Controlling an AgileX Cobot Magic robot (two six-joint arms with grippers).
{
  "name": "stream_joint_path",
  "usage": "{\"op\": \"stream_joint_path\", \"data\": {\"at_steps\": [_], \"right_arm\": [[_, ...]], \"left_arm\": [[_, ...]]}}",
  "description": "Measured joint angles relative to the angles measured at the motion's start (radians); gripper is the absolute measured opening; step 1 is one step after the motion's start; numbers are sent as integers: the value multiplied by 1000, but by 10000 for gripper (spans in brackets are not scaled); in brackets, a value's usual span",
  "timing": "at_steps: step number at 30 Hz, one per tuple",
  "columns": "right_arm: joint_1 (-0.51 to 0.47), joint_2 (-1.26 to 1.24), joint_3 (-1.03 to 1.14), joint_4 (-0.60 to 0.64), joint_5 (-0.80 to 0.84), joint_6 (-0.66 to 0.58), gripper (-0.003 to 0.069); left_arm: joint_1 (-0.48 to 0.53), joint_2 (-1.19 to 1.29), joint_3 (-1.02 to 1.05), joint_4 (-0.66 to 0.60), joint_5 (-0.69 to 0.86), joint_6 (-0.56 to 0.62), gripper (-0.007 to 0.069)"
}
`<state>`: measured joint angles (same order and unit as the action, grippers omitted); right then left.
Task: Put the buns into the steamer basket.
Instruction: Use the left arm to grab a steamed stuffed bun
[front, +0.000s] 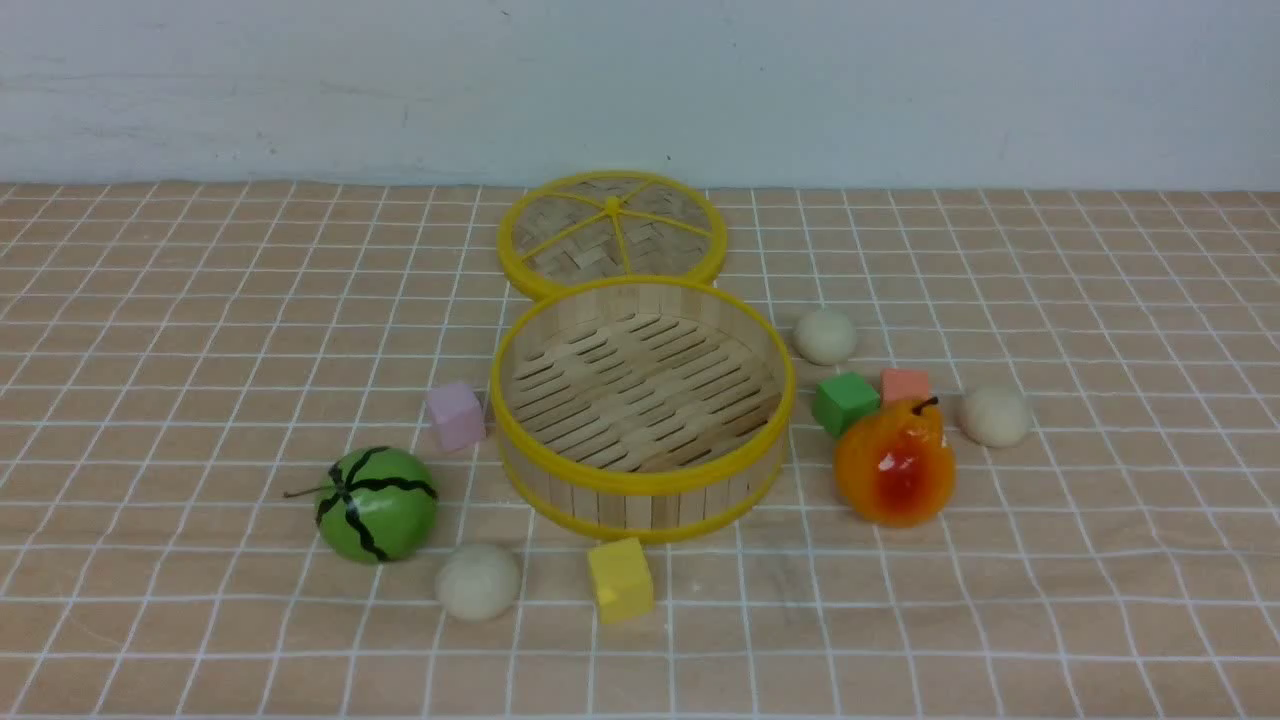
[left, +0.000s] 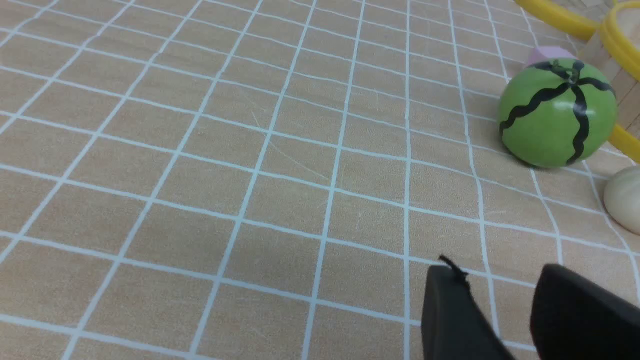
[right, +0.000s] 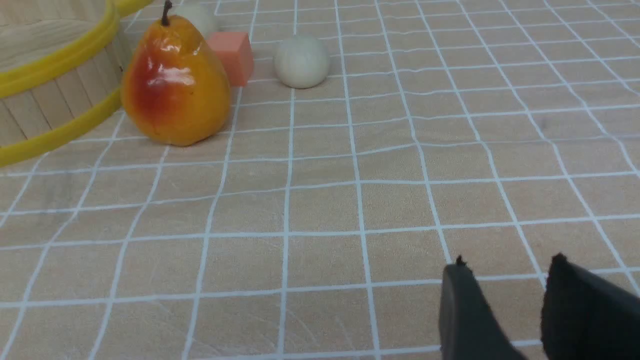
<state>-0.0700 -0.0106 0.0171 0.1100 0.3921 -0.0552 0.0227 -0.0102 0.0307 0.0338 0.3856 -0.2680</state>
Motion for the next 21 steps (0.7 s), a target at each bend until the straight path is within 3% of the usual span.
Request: {"op": "stream_joint_path", "data": {"at_steps": [15, 21], "right_arm": [[0, 0, 0, 0, 0, 0, 239], [0, 0, 0, 0, 0, 0, 239]], "left_arm": [[0, 0, 0, 35, -7, 0, 238], [0, 0, 0, 37, -137, 0, 238]]}}
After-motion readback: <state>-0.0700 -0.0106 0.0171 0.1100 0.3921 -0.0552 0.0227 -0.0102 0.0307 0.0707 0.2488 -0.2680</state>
